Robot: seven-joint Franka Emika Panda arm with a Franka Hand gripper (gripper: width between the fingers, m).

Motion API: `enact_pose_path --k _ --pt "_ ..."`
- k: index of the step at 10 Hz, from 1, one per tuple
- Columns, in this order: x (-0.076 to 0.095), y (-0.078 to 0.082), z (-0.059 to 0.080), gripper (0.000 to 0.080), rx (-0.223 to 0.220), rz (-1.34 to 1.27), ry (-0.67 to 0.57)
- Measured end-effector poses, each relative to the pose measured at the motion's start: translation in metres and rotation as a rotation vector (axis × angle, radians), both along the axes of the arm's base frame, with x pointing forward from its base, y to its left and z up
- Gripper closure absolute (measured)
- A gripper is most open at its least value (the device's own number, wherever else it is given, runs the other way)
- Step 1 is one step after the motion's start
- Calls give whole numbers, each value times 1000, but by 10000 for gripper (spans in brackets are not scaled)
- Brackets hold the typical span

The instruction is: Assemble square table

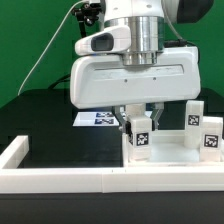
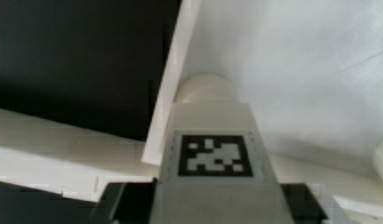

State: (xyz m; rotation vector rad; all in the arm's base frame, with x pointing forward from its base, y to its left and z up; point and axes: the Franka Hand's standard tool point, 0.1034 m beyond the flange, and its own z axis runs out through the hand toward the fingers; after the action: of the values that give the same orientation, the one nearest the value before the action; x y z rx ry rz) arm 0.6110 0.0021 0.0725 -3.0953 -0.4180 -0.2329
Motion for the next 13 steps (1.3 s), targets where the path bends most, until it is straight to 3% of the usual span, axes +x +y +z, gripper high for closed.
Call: enact_pose_path --k 2,10,13 --pt "0 1 0 509 22 -128 4" --pt "-2 9 -3 508 210 -1110 24" --pt "0 11 -3 508 232 -1305 26"
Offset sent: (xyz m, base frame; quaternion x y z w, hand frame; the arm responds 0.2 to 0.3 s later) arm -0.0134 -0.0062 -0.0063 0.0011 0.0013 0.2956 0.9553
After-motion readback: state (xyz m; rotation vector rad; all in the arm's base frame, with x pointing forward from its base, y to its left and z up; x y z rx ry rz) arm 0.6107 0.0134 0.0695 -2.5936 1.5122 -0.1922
